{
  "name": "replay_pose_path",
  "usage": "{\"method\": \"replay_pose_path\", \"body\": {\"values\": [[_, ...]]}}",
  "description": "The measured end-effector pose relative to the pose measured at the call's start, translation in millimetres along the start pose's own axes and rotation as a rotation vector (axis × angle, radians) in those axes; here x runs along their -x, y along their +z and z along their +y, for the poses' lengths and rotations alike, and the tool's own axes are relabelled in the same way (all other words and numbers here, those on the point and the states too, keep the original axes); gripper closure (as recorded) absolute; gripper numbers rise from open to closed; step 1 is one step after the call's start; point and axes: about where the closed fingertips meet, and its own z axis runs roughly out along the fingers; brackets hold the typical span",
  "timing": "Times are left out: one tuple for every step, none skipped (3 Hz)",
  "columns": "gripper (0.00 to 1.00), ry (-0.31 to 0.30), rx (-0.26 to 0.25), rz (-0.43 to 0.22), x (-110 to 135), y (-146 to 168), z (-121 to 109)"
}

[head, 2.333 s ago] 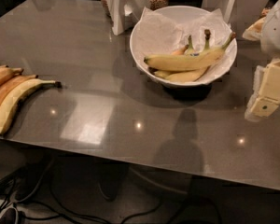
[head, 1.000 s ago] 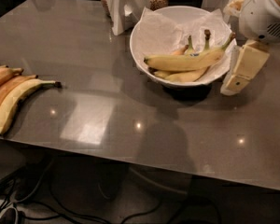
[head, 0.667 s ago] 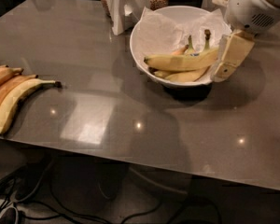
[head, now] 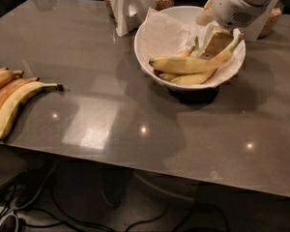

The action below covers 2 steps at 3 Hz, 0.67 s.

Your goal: Pick banana from white bowl

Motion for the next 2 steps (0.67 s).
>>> {"method": "replay_pose_path", "body": {"values": [[0.50,-0.020,0.014,0.003,4.2,20.9,-7.1],[0.47,-0.034,0.054,0.011,8.3,48.6,-6.3]]}}
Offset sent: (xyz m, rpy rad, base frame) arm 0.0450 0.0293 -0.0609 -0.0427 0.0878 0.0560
